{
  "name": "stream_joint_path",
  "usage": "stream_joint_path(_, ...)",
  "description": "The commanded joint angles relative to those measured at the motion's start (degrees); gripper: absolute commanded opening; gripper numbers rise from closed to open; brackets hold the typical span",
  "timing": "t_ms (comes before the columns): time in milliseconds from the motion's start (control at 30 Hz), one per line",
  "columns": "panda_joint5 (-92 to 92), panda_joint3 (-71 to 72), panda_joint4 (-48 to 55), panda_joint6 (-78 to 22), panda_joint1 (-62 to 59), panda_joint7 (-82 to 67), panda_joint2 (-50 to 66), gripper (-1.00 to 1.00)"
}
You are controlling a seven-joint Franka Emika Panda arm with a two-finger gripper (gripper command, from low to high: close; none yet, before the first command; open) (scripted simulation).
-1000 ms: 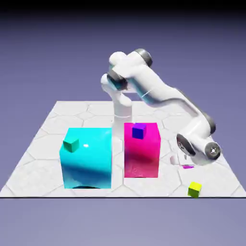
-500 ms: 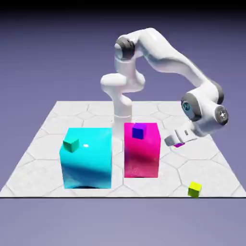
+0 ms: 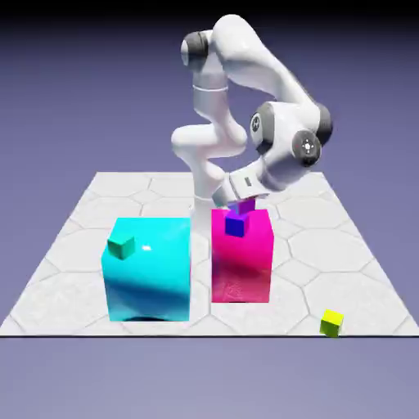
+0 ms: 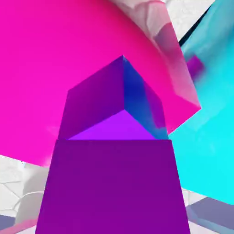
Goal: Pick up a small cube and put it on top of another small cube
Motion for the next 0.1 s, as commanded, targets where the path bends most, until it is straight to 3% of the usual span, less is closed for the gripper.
stream_joint_path(0, -0.10, 0.01, 0.00, 0.02, 0.01, -0.02, 0.00, 1.00)
stream_joint_path(67, -0.10, 0.10, 2.07, -1.50, 0.17, -0.09, 0.58, 1.00)
